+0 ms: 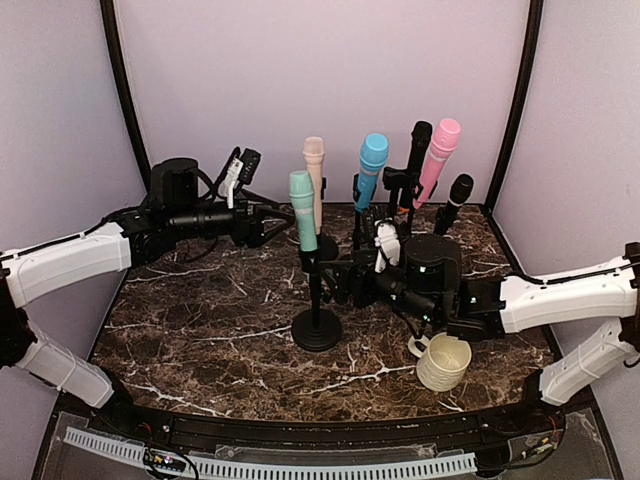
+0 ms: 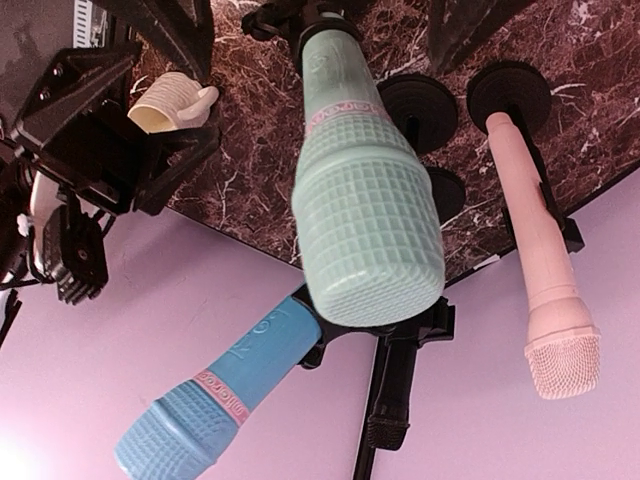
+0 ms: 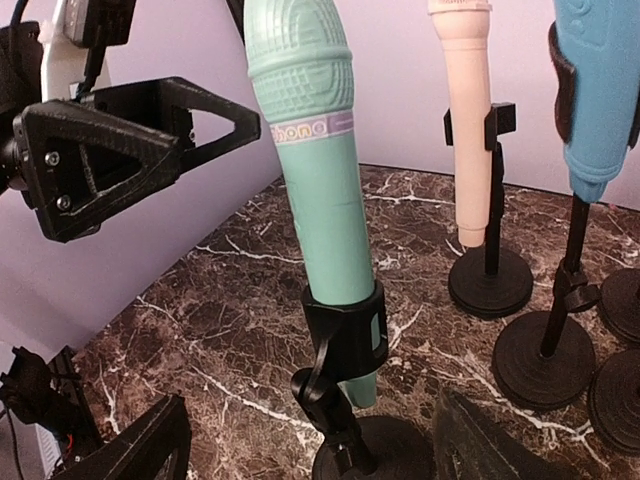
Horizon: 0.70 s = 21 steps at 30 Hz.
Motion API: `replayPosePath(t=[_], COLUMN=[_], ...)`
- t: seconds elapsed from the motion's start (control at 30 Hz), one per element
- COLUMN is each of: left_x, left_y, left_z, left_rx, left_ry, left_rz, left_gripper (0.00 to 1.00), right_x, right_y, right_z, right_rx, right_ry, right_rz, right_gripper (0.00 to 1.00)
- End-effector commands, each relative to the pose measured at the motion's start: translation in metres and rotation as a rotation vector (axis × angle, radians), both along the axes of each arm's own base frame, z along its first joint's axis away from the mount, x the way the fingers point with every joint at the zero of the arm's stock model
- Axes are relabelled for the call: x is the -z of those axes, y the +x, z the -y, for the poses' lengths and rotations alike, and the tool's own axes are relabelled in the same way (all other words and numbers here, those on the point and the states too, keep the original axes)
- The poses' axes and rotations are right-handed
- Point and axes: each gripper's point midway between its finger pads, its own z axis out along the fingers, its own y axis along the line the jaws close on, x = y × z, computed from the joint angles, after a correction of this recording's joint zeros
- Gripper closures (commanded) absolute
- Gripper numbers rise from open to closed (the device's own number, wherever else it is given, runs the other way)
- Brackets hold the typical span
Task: Remove the microphone from the stand
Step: Hold the microphone stand at the center of the board.
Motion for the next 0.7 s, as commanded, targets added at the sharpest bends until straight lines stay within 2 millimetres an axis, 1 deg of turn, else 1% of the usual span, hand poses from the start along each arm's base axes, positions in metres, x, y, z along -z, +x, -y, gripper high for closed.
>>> replayPosePath(t=[0.0,0.03,0.1,0.23,0.43,0.57,0.67], left_x=[-0.005,-0.003,-0.001,0.003,0.012,0.015,0.018], left_y=[0.014,0.016,0.019,0.022,0.033,0.04,0.044], left_z=[0.007,0.01,0.014,0.021,0.03,0.035,0.037], left_rx=[-0.023,-0.021,-0.014,0.004,-0.002,-0.01,-0.011], left_ry=[-0.031,-0.031,-0.036,-0.044,-0.038,-0.033,-0.032], left_rz=[-0.058,-0.064,-0.072,-0.084,-0.096,-0.095,-0.095], left_gripper=[0.24,0.23,0.22,0.2,0.18,0.23,0.27], right_x=[0.007,0.015,0.023,0.038,0.045,0.049,0.058], right_y=[-0.003,-0.003,0.0,0.011,0.019,0.023,0.024], right_z=[-0.019,-0.023,-0.029,-0.035,-0.049,-0.052,-0.052], right_rx=[0.034,0.041,0.069,0.132,0.145,0.16,0.17], right_ry=[-0.035,-0.056,-0.083,-0.14,-0.196,-0.232,-0.26], right_rz=[-0.019,-0.027,-0.041,-0.061,-0.041,-0.027,-0.031], right_gripper=[0.17,0.17,0.19,0.26,0.4,0.5,0.55])
